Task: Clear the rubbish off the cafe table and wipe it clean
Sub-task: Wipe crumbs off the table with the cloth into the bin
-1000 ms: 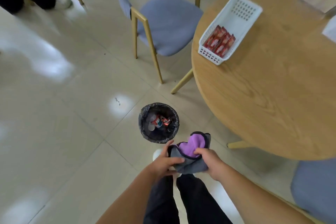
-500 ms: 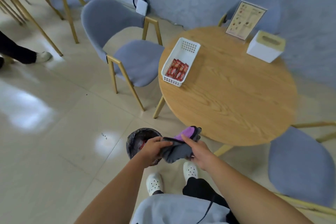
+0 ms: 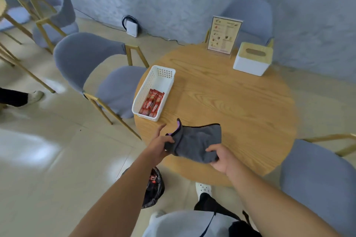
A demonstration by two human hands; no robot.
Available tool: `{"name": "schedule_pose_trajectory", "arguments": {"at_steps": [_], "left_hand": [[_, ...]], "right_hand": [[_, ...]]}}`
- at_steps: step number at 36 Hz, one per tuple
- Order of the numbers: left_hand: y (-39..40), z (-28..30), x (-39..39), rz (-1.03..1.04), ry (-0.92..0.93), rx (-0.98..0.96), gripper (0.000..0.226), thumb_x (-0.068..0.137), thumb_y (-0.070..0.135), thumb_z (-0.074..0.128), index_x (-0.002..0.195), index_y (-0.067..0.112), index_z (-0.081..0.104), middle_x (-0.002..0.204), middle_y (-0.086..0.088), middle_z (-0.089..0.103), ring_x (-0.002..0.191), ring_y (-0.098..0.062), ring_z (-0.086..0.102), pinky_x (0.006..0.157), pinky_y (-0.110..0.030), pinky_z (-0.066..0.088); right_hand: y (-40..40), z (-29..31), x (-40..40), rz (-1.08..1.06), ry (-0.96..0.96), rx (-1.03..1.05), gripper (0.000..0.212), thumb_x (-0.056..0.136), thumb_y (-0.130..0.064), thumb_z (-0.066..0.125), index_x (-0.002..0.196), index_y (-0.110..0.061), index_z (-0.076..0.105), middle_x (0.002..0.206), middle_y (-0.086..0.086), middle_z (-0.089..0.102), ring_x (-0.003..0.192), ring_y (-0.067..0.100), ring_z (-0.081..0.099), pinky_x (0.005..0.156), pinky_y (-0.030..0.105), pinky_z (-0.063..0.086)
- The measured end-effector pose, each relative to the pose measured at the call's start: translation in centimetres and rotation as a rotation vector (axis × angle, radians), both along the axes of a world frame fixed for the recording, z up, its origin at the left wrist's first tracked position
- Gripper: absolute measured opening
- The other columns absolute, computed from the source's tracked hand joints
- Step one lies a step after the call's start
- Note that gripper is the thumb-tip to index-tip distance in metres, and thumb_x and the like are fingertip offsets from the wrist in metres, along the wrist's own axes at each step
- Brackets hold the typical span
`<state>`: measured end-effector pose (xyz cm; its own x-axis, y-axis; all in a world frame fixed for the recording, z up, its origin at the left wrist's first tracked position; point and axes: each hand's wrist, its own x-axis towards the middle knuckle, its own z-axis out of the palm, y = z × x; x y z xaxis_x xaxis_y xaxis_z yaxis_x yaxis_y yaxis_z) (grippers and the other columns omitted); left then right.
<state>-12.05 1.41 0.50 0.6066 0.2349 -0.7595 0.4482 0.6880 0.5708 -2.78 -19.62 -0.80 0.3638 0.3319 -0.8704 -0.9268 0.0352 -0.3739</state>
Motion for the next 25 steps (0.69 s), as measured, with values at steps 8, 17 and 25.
{"name": "schedule_pose_trajectory", "arguments": {"at_steps": [8, 17, 25], "left_hand": [[-4.0, -1.1, 8.4, 0.02, -0.169, -0.181, 0.087, 0.065, -0.013, 0.049, 0.141, 0.028, 0.053, 0.124, -0.008, 0.066, 0.103, -0.035, 0.064, 0.075, -0.045, 0.055], [-8.1, -4.0, 8.0, -0.382, 0.244, 0.161, 0.059, 0.089, -0.009, 0.057, 0.134, 0.029, 0.05, 0.136, -0.015, 0.057, 0.114, -0.033, 0.057, 0.084, -0.042, 0.053], [-7.8, -4.9, 9.0, -0.771, 0.241, 0.442, 0.101, 0.074, -0.004, 0.081, 0.154, 0.026, 0.028, 0.116, -0.003, 0.062, 0.103, -0.024, 0.064, 0.066, -0.029, 0.056]], "right_hand": [[-7.8, -0.8, 8.5, 0.024, 0.073, 0.228, 0.046, 0.081, 0.009, 0.054, 0.125, -0.001, 0.061, 0.119, 0.013, 0.072, 0.102, 0.026, 0.072, 0.088, 0.037, 0.059], [-15.1, -4.9, 10.6, 0.41, 0.098, -0.118, 0.058, 0.075, -0.022, 0.082, 0.128, -0.009, 0.061, 0.116, 0.015, 0.073, 0.112, 0.032, 0.066, 0.094, 0.045, 0.055], [-12.6, -5.0, 11.2, 0.582, -0.116, -0.339, 0.028, 0.092, -0.025, 0.071, 0.116, -0.01, 0.063, 0.108, 0.014, 0.071, 0.093, 0.03, 0.071, 0.075, 0.041, 0.06]]}}
